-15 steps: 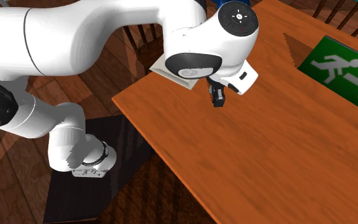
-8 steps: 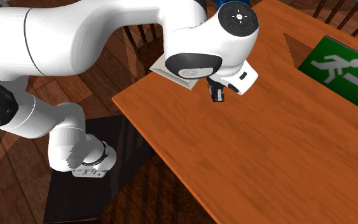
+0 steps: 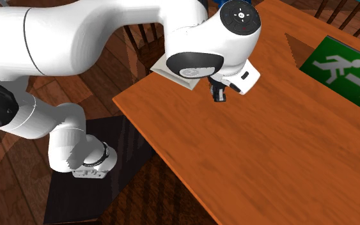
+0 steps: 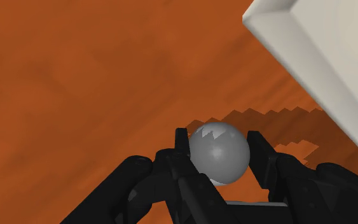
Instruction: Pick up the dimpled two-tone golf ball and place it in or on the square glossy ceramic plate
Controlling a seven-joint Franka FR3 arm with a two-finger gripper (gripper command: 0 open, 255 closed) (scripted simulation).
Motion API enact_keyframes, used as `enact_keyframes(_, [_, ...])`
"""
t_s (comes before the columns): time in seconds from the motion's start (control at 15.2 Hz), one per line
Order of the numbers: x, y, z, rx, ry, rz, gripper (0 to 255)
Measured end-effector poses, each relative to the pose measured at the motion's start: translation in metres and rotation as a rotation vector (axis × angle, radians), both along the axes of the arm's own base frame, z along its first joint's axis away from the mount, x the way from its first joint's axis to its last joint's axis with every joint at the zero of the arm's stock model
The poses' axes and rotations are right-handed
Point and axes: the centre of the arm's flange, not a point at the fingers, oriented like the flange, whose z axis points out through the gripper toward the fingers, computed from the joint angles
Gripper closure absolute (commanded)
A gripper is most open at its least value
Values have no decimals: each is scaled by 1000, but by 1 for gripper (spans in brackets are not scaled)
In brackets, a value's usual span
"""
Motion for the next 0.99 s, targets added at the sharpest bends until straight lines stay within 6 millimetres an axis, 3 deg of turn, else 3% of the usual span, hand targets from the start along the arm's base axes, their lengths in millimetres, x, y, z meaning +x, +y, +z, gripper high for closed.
enact_keyframes(0.99, [0,1,76,0,0,0,255])
